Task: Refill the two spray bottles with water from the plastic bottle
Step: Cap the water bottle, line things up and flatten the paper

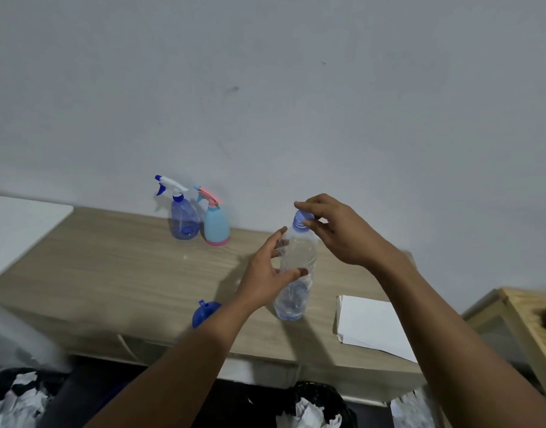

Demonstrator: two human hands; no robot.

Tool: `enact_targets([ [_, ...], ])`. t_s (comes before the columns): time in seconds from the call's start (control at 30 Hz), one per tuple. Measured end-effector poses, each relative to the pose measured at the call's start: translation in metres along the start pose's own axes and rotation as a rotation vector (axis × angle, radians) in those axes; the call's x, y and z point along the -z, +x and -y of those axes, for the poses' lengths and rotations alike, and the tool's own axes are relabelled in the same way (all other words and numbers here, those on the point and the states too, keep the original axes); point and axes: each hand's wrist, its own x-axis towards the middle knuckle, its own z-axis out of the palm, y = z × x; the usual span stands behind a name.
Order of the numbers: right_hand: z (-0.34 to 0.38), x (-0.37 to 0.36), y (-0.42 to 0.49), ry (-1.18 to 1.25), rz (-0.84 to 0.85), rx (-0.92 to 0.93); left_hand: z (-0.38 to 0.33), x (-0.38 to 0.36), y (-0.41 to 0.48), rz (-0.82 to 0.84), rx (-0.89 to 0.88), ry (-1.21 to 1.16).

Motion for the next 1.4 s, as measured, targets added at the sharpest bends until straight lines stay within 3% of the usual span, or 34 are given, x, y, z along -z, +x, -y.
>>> enact_targets([
  [0.2,-0.005,0.001,0.004,0.005,0.049,0.017,0.012,0.003,-0.014,-0.013,-0.052,0.010],
  [0.57,-0.002,0.004,0.012,-0.070,0.107,0.032,0.032,-0.001,-0.025,-0.006,-0.180,0.377],
  [0.73,-0.001,-0.003,0.014,0.077,-0.041,-0.098,0.036,0.000,-0.023,-0.014,-0.185,0.351],
  [0.87,-0.003,-0.009,0.011,0.158,-0.126,-0.139,0.042,0.004,-0.023,0.090,-0.102,0.243],
  [1.07,-0.009,-0.007,0.004,0.162,-0.085,-0.124,0.037,-0.008,-0.023,0.068,-0.158,0.444],
  [1.23,-0.019,-0.003,0.004,0.163,0.050,-0.072,0.024,-0.013,-0.018,0.013,-0.184,0.397],
  [1.4,-0.024,-0.007,0.005,0.321,-0.010,-0.115,0.024,-0.008,-0.015,0.032,-0.126,0.305],
])
